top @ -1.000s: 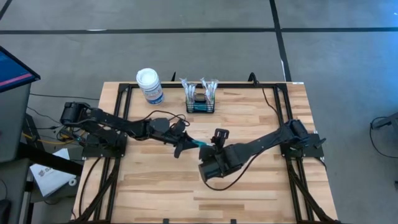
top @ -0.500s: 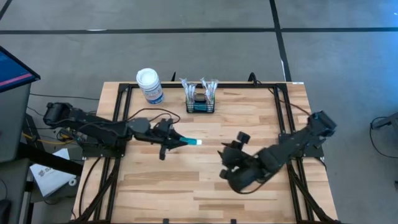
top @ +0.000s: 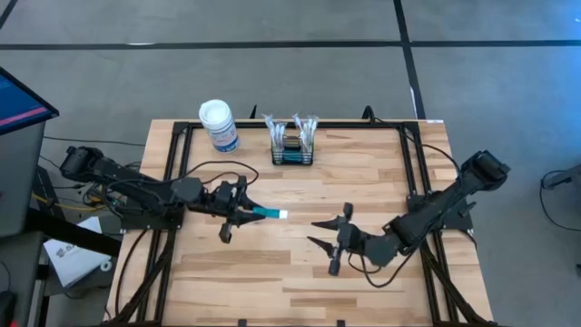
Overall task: Pick & Place toothbrushing station
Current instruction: Put the blue mouthwash into the black wire organizer
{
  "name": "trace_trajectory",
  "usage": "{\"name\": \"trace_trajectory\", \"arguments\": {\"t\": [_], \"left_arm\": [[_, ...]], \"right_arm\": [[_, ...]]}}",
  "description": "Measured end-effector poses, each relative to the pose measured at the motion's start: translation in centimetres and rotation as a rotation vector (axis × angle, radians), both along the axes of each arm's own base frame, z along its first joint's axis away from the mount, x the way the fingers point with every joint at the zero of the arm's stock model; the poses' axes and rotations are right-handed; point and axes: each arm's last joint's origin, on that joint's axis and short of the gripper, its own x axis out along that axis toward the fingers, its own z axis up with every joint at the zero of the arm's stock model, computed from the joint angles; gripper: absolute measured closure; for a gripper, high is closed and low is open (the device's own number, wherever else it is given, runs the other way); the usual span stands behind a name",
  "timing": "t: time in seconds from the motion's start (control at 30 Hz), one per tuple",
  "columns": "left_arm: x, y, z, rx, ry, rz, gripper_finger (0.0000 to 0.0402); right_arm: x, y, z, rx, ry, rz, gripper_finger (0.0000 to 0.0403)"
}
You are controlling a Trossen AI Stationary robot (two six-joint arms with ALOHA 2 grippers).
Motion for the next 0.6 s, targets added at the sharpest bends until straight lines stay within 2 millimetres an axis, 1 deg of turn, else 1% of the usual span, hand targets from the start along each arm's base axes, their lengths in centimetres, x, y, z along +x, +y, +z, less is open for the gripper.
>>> {"name": "trace_trajectory", "arguments": {"t": [0.1,0.2,0.4,0.6], "left_arm": [[-0.1,-0.4,0.1,0.039,-0.013,-0.014,0.0335],[-0.2,-0.6,0.3,0.068,-0.038,-0.022,0.0335],[-0.2,-0.7,0.3,0.075,-0.047,-0.024,0.0335],[-0.2,-0.7,0.3,0.092,-0.052,-0.023,0.0335]], "right_arm": [[0.9,-0.7,-0.4,0.022,-0.059,0.083,0.0237],[1.6,-1.7,-0.4,0.045,-0.082,0.139,0.0236],[2.5,-3.4,-0.4,0.051,-0.080,0.122,0.0239],[3.0,-4.1,-0.2,0.073,-0.096,0.168,0.0234]]}}
